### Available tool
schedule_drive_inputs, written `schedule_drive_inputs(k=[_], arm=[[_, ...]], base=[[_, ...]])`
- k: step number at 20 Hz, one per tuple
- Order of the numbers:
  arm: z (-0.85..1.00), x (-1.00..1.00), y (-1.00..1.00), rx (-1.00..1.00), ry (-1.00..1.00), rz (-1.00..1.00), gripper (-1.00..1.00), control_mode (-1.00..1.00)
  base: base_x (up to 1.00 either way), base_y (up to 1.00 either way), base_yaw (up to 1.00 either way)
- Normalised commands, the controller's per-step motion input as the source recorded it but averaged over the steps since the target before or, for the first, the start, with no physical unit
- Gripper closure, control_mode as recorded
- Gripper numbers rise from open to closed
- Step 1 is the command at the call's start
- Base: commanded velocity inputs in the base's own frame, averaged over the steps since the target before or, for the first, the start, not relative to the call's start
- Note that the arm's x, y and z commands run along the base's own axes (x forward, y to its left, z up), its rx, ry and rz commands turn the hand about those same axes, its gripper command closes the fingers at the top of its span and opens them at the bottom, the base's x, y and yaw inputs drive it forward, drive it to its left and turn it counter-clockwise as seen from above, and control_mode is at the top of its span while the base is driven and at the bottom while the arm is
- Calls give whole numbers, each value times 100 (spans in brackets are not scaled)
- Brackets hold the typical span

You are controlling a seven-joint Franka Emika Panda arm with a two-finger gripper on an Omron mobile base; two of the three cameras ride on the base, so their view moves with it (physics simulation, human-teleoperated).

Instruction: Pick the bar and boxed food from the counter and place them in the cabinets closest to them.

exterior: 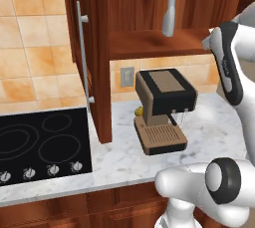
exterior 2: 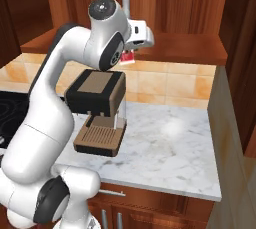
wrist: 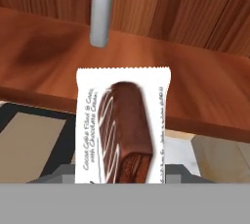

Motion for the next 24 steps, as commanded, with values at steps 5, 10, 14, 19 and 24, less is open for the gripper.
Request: schedule_drive_inputs(k=[5, 10, 14, 19, 24], arm=[[8, 53, -1, 1, 3, -5, 100, -100], [0, 25, -4, 0, 1, 0, 100, -100], [0, 0, 0, 0, 0, 0, 100, -100], [0, 26, -2, 0, 0, 0, 100, -100], [-5, 38, -3, 0, 0, 0, 100, -100]], base=[[0, 0, 0], [0, 0, 0], [0, 0, 0], [0, 0, 0], [0, 0, 0]])
